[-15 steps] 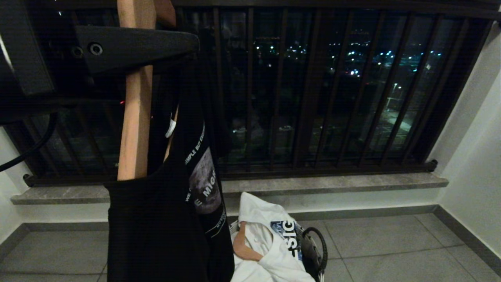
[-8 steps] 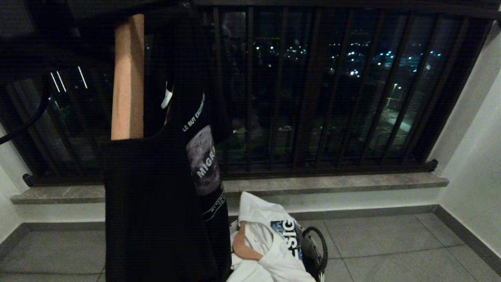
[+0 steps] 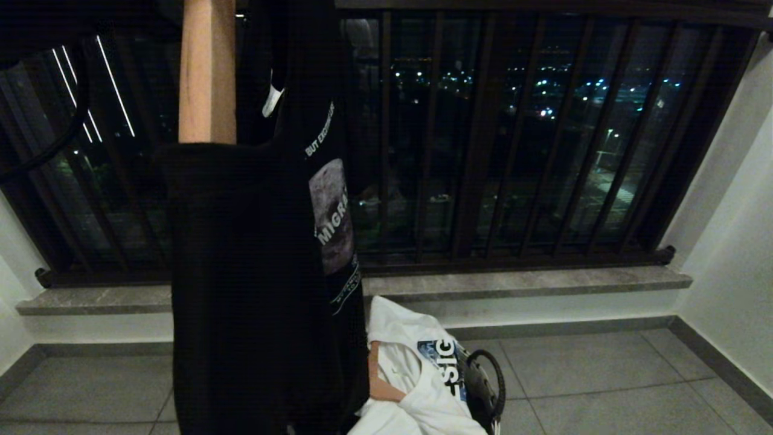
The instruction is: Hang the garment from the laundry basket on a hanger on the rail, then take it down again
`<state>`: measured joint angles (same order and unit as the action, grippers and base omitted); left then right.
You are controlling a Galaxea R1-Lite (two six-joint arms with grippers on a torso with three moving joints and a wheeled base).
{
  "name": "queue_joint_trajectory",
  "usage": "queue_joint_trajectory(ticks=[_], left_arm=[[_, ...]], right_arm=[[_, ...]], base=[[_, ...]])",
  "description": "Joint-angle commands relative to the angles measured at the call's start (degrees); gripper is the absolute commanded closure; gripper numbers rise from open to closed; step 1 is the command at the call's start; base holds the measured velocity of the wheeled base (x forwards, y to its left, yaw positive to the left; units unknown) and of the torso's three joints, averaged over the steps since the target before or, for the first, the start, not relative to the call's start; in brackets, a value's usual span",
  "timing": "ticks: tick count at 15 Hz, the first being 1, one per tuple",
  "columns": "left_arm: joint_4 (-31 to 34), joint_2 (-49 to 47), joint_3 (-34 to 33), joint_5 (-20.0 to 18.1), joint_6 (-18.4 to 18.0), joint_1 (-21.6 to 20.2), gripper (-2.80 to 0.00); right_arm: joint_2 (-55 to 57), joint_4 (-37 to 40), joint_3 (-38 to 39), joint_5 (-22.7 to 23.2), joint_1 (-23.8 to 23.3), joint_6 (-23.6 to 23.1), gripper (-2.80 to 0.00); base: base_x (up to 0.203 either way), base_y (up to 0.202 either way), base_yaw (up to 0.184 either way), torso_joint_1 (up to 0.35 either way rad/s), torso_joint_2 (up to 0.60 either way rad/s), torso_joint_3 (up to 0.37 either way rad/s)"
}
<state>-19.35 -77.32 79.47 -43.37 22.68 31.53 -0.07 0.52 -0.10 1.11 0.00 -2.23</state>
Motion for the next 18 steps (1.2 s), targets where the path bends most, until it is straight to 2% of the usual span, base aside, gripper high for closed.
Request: queue_joint_trajectory(ticks=[1, 7, 9, 11, 15, 18], left_arm=[[-0.1, -1.9, 2.6, -0.2, 0.2, 1.3, 0.00], [-0.4, -6.4, 10.2, -0.2, 0.2, 2.8, 0.00], [-0.3, -7.3, 10.9, 0.0, 0.2, 3.4, 0.00], [-0.3, -7.9, 9.2, 0.2, 0.1, 2.9, 0.00], [-1.0, -9.0, 1.8, 0.3, -1.0, 0.7, 0.00], [-1.0, -10.8, -4.0, 0.4, -6.1, -1.4, 0.00]], right_arm=[[0.1, 0.0, 0.0, 0.0, 0.0, -0.1, 0.00], [0.1, 0.0, 0.0, 0.0, 0.0, -0.1, 0.00], [0.1, 0.0, 0.0, 0.0, 0.0, -0.1, 0.00], [0.1, 0.0, 0.0, 0.0, 0.0, -0.1, 0.00], [0.1, 0.0, 0.0, 0.0, 0.0, 0.0, 0.00], [0.1, 0.0, 0.0, 0.0, 0.0, 0.0, 0.00]], base=[[0.000, 0.000, 0.000, 0.000, 0.00, 0.000], [0.000, 0.000, 0.000, 0.000, 0.00, 0.000], [0.000, 0.000, 0.000, 0.000, 0.00, 0.000], [0.000, 0.000, 0.000, 0.000, 0.00, 0.000], [0.000, 0.000, 0.000, 0.000, 0.00, 0.000], [0.000, 0.000, 0.000, 0.000, 0.00, 0.000]])
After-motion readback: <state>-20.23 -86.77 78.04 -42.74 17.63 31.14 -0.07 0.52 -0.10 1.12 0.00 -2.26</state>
